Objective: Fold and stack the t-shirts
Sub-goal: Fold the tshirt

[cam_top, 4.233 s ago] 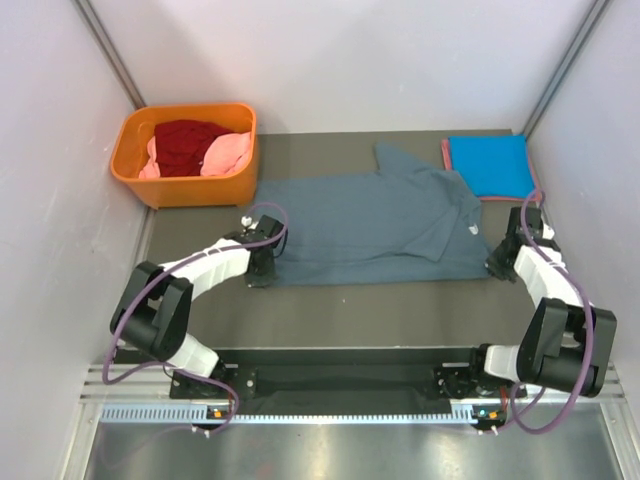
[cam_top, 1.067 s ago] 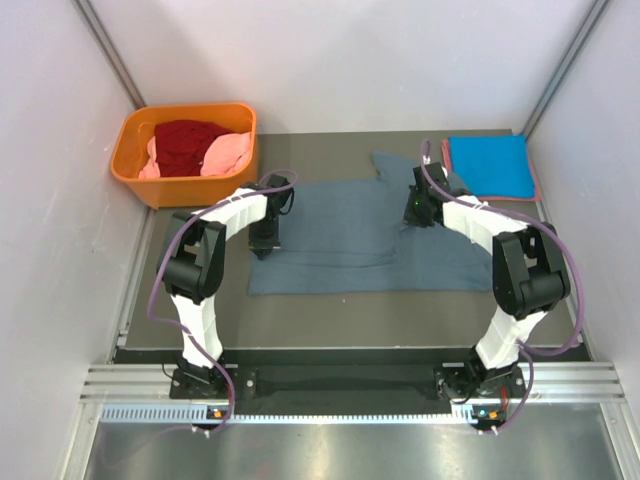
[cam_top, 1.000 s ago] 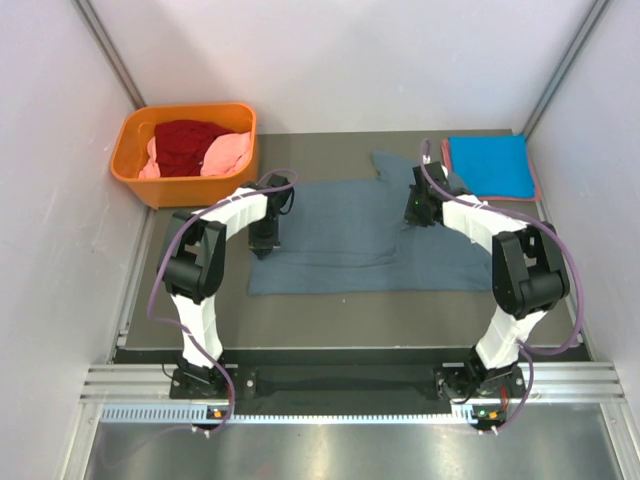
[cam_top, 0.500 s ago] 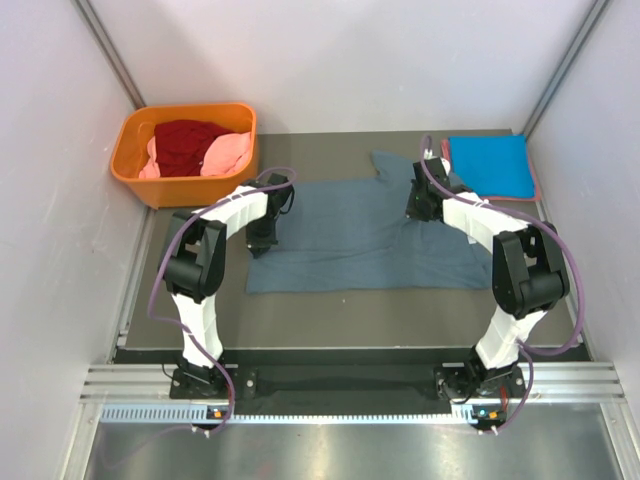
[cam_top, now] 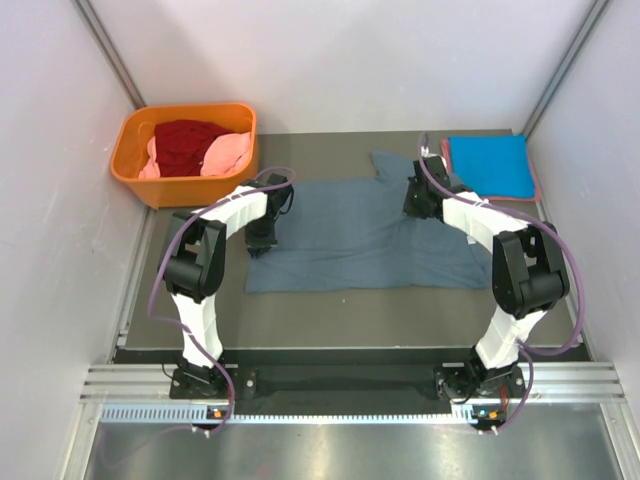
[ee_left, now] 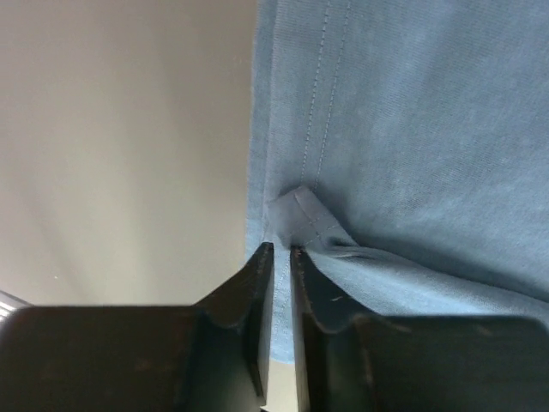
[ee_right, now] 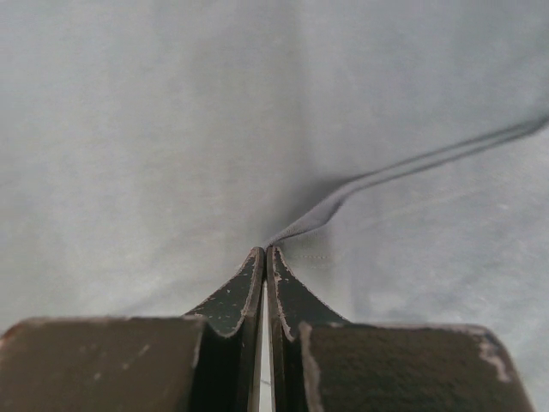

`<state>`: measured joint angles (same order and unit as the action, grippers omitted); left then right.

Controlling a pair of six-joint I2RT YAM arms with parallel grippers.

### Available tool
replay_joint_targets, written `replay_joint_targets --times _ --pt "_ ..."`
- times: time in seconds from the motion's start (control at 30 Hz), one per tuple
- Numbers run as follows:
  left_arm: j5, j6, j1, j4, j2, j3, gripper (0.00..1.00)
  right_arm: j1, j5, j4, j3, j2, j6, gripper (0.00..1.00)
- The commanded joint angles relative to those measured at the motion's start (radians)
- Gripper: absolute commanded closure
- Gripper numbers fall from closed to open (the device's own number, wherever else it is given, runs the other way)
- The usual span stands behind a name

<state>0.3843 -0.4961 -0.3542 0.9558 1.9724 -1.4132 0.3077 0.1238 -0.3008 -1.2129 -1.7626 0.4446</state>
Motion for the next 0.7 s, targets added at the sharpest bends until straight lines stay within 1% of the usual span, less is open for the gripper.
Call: replay_joint_targets --times 0.0,0.03,0.07,0.17,0.2,0.23,0.27,0.3,0.33,0.37,0.4,0.47,0.5,0.57,0.6,0.63,0.67 --pt "0.036 -0.001 0.012 0.046 -0.015 -0.015 0.81 0.024 -0.091 0.097 -0.076 -0.011 -0.038 1.00" --pt "0.034 0.001 0.011 0.053 -0.030 -0.018 0.76 0.028 -0.117 0.094 -0.079 -0.026 -0.046 0.99" --pt "0.028 0.007 0.011 0.054 -0.041 -0.023 0.74 0.034 -0.119 0.092 -0.082 -0.032 -0.055 0.97" --pt "-0.019 0.033 0.011 0.037 -0.086 -0.055 0.67 0.041 -0.228 0.082 -0.086 -0.037 -0.115 0.86" --pt "-0.042 0.053 0.011 0.026 -0.093 -0.064 0.66 0.033 -0.239 0.062 -0.106 -0.038 -0.160 0.80" --pt "-0.071 0.059 0.011 0.015 -0.105 -0.085 0.65 0.027 -0.231 0.036 -0.120 -0.037 -0.176 0.76" --pt "-0.111 0.067 0.011 0.011 -0.106 -0.101 0.59 -0.010 -0.190 -0.016 -0.128 -0.032 -0.179 0.72" --pt "-0.136 0.080 0.006 0.006 -0.107 -0.116 0.54 -0.039 -0.209 -0.024 -0.128 -0.026 -0.179 0.67" --pt "-0.151 0.088 0.003 0.001 -0.110 -0.148 0.51 -0.073 -0.258 -0.026 -0.122 -0.014 -0.181 0.64" --pt "-0.197 0.096 -0.003 -0.002 -0.109 -0.167 0.50 -0.135 -0.362 -0.023 -0.119 -0.011 -0.176 0.62" --pt "-0.237 0.120 -0.011 -0.023 -0.106 -0.205 0.50 -0.160 -0.389 -0.027 -0.123 -0.008 -0.184 0.60" --pt "-0.356 0.143 -0.015 -0.076 -0.104 -0.230 0.52 -0.203 -0.376 -0.062 -0.141 -0.014 -0.214 0.59" --pt "-0.483 0.142 -0.025 -0.145 -0.099 -0.243 0.53 -0.214 -0.365 -0.076 -0.169 -0.032 -0.243 0.59" --pt "-0.597 0.130 -0.038 -0.227 -0.089 -0.254 0.53 -0.243 -0.386 -0.112 -0.194 -0.057 -0.264 0.59" --pt "-0.681 0.110 -0.055 -0.262 -0.081 -0.260 0.53 -0.277 -0.398 -0.122 -0.215 -0.072 -0.279 0.60" --pt "-0.708 0.100 -0.066 -0.328 -0.054 -0.279 0.54 -0.291 -0.400 -0.133 -0.226 -0.098 -0.287 0.61" --pt "-0.726 0.093 -0.077 -0.354 -0.038 -0.291 0.54 -0.300 -0.382 -0.162 -0.240 -0.110 -0.299 0.61"
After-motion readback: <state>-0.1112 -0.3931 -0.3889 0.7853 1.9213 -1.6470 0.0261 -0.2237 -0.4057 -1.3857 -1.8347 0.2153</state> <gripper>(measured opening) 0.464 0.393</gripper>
